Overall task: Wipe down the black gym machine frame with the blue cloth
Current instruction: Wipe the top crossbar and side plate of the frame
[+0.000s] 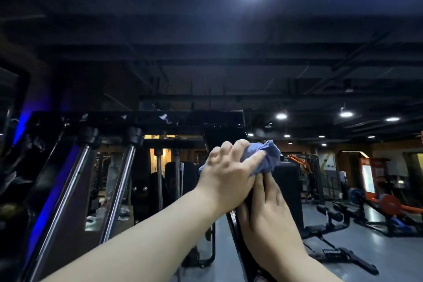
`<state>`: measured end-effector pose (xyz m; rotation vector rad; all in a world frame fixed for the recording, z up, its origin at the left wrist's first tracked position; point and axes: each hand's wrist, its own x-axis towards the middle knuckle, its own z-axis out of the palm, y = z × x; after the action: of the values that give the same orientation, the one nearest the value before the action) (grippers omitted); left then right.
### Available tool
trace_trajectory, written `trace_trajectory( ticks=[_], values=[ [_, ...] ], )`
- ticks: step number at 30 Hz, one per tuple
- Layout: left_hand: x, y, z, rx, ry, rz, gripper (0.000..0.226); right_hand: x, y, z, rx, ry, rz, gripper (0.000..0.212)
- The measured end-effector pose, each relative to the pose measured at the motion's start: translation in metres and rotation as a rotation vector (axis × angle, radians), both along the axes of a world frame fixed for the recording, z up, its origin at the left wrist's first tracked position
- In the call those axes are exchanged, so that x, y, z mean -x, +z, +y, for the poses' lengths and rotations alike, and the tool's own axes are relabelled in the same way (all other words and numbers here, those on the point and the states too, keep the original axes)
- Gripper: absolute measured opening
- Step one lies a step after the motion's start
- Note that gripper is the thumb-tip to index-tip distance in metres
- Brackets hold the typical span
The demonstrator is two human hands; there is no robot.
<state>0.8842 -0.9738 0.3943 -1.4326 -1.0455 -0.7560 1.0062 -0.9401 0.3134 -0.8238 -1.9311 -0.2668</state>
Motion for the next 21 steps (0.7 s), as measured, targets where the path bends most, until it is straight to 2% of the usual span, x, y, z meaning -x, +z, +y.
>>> trace_trajectory(
  ticks=[3,7,11,12,15,17,21],
  values=[
    [0.015,0.039,0.007,-0.059,0.018,-0.131,0.046,0.01,0.027,-0.001,0.037,0.009,-0.031,0.093],
    [0.042,0.092,0.009,-0.09,0.109,-0.269,0.044,0.021,0.07,0.001,-0.07,0.013,-0.074,0.094],
    [0.046,0.117,0.014,-0.148,0.048,-0.683,0.046,0.031,0.104,0.012,-0.094,0.049,-0.055,0.075],
    [0.038,0.116,0.016,-0.133,0.025,-0.677,0.046,0.034,0.111,0.016,-0.096,0.046,-0.039,0.074],
    [0.031,0.101,0.018,-0.107,-0.05,-0.437,0.05,0.047,0.134,0.026,-0.142,0.034,0.038,0.083],
    [0.048,0.103,0.012,-0.079,-0.081,-0.403,0.05,0.061,0.145,0.029,-0.186,0.034,0.038,0.08],
    [0.085,0.102,0.001,-0.186,0.016,-0.305,0.043,0.081,0.149,0.026,-0.243,-0.054,-0.009,0.08]
  ],
)
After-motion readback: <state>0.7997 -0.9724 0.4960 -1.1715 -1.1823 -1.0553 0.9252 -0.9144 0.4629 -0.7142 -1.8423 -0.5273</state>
